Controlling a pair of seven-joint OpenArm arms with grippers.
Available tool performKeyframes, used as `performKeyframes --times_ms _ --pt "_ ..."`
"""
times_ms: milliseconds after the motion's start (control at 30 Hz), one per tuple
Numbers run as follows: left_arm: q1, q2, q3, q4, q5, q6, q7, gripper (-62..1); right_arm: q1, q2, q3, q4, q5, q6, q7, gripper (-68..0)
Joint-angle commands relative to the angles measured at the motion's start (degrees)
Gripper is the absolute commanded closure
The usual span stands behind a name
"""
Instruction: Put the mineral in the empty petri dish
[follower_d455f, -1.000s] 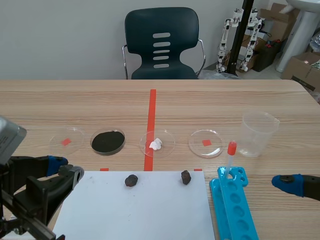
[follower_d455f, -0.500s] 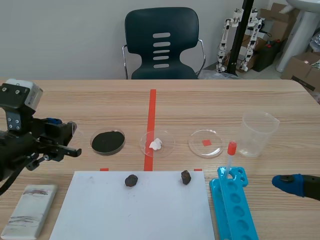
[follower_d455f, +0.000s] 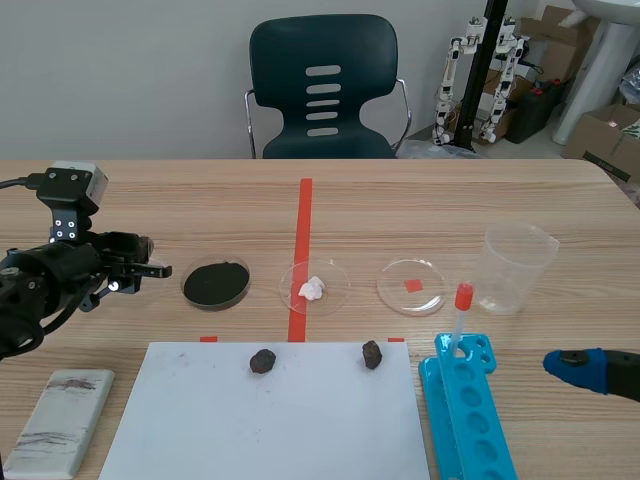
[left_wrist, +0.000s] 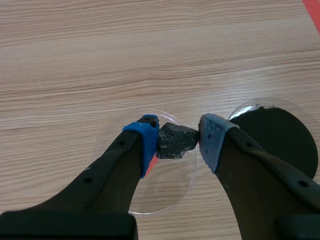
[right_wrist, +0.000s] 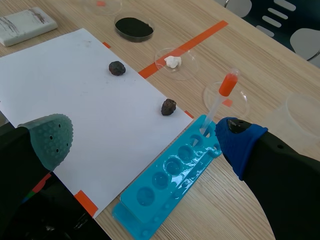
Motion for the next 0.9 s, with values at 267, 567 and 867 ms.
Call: performKeyframes --times_ms 267,567,867 --pt "-5.18 0.59 -0.11 -6.38 0.02 0.15 -2.73 -9.8 0.02 0.15 0.52 0.5 0.63 -0.15 0.81 -59.1" --pt "-7.76 0.57 -0.11 -11.43 0.04 0.13 -3.32 -9.8 0.02 0.15 0.52 0.5 0.63 -0.15 0.81 -59.1" --pt "-8.22 0.59 -0.11 -13.64 0.26 0.13 -3.85 -9.8 0.02 0.15 0.52 0.5 0.63 -0.15 0.81 -59.1"
